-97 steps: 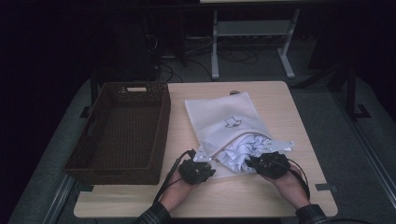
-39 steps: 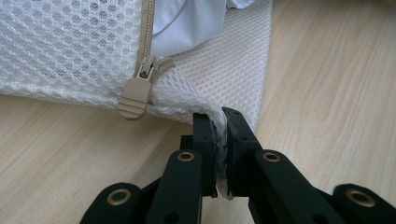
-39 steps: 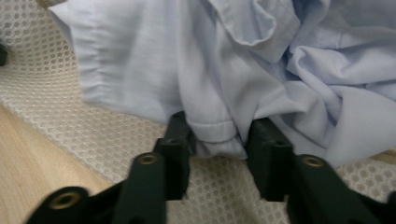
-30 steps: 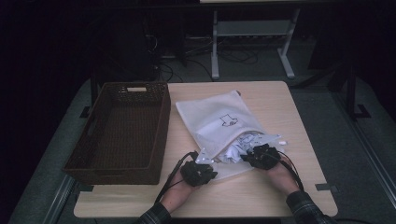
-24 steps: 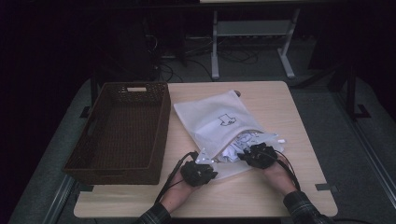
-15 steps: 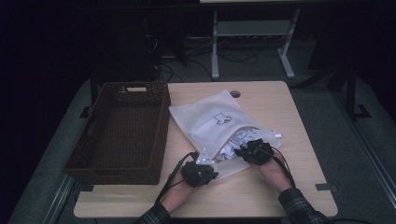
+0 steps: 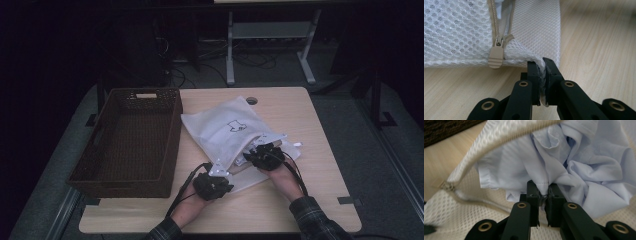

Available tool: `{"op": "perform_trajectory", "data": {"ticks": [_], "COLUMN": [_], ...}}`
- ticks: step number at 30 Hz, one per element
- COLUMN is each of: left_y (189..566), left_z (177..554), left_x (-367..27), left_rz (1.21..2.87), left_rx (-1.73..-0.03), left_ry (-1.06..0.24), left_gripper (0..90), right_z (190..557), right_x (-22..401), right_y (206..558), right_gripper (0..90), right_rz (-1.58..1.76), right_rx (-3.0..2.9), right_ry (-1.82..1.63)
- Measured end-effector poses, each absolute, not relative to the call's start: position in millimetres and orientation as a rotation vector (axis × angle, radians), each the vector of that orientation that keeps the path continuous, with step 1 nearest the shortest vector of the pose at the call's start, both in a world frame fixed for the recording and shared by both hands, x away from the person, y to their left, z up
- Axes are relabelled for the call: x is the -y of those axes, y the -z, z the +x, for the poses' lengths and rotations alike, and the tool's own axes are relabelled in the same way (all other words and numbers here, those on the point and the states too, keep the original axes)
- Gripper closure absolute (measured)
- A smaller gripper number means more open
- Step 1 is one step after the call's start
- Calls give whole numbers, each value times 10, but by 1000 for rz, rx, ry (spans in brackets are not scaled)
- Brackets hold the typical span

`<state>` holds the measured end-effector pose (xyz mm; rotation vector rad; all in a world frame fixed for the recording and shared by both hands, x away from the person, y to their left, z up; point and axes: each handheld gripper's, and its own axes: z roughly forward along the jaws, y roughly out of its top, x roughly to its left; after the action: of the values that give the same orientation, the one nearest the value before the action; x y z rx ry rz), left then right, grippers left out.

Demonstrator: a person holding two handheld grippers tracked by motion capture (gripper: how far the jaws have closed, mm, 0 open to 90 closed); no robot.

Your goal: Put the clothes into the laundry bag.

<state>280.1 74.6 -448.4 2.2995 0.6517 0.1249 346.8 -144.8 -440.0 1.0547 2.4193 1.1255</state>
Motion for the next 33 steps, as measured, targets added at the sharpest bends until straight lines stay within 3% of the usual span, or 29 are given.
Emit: {"op": "perform_trajectory", "data": {"ticks": [33], "left_y": [4374], "left_z": [2705], "left_x": [-725], "left_rz": [2265], "left_rx": [-604], "left_ry": [-99], "left_gripper": [847], "right_z": [3825], "right_x": [1059], "right_y": [4407], "right_gripper": [817], "right_rz": [1085], "right_rx": [-2317], "right_ry": [-1189]}}
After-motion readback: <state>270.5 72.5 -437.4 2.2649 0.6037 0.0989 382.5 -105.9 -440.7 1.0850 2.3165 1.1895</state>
